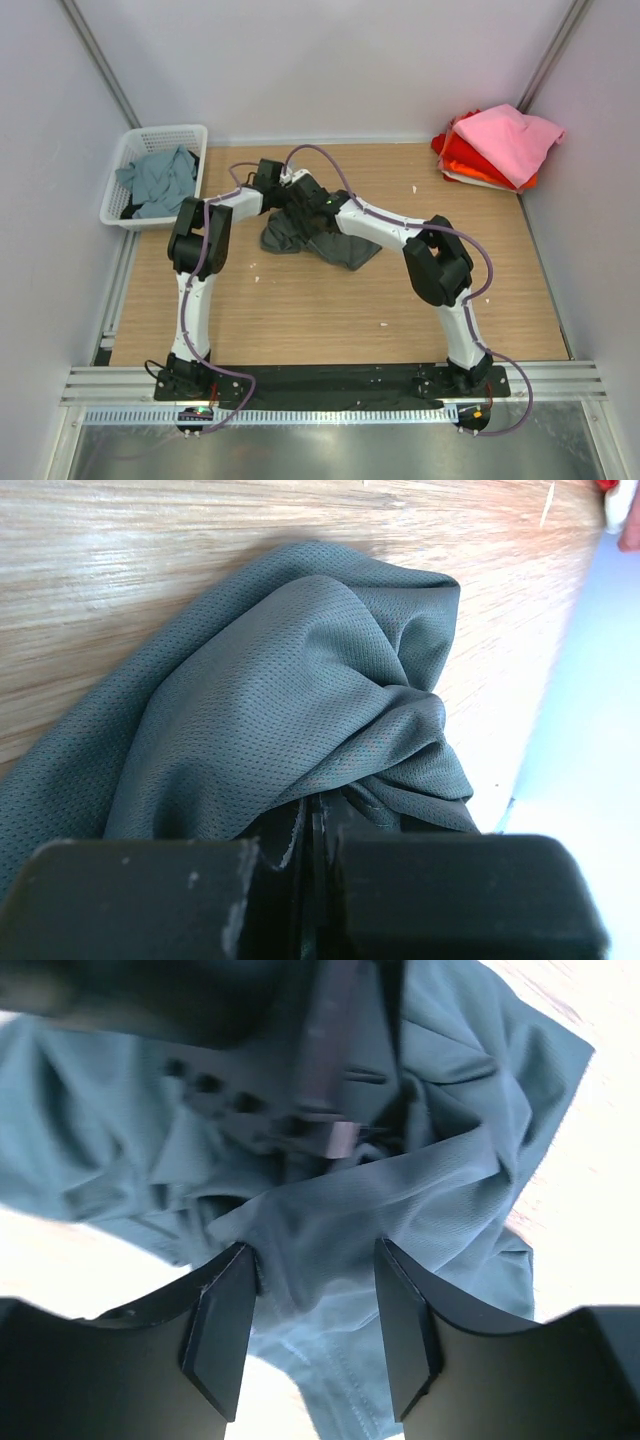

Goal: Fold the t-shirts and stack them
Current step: Flatten the tshirt out

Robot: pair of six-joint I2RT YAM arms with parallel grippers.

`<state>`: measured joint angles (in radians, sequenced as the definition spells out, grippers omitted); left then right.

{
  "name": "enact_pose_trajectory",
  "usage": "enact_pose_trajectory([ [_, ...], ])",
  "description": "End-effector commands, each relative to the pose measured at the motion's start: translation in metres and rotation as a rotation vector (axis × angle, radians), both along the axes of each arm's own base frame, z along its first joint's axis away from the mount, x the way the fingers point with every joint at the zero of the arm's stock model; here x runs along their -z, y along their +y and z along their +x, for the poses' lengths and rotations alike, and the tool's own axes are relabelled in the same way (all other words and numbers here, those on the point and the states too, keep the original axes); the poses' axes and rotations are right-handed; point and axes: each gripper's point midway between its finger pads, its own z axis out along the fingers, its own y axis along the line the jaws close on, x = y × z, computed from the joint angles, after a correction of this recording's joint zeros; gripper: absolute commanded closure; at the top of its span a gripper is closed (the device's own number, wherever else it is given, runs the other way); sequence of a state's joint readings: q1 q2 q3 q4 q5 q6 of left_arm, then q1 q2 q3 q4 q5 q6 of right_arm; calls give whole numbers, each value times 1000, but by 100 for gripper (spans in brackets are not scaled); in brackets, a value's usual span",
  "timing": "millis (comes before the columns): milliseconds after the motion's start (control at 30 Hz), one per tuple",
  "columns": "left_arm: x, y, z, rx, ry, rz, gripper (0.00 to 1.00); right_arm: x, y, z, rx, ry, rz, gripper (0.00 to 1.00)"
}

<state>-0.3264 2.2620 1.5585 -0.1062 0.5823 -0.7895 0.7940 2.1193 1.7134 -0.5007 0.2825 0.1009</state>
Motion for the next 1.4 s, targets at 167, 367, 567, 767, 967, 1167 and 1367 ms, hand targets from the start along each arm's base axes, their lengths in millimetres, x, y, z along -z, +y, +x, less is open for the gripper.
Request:
enact_pose_trajectory([
  [167, 7, -1, -8, 6, 36, -32, 100, -2, -7, 8, 84, -63, 15, 62],
  [367, -2, 4, -9, 0, 4, -12, 100, -40, -29, 14, 171, -160, 10, 99],
  [567, -40, 16, -27, 59, -106, 39, 100, -104, -116, 20, 386, -234, 77, 99],
  [767, -73, 25, -52, 131, -181, 48, 100, -105, -212, 17, 603, -187, 136, 99],
  [967, -93, 30, -70, 177, -224, 41, 99, -74, -260, 8, 733, -116, 120, 99],
  [1167, -95, 39, -81, 203, -221, 75, 100, -45, -298, 2, 844, -51, 82, 99],
  [1367, -141, 54, -94, 165, -319, 55, 100, -65, -308, -1, 853, -92, 175, 99],
])
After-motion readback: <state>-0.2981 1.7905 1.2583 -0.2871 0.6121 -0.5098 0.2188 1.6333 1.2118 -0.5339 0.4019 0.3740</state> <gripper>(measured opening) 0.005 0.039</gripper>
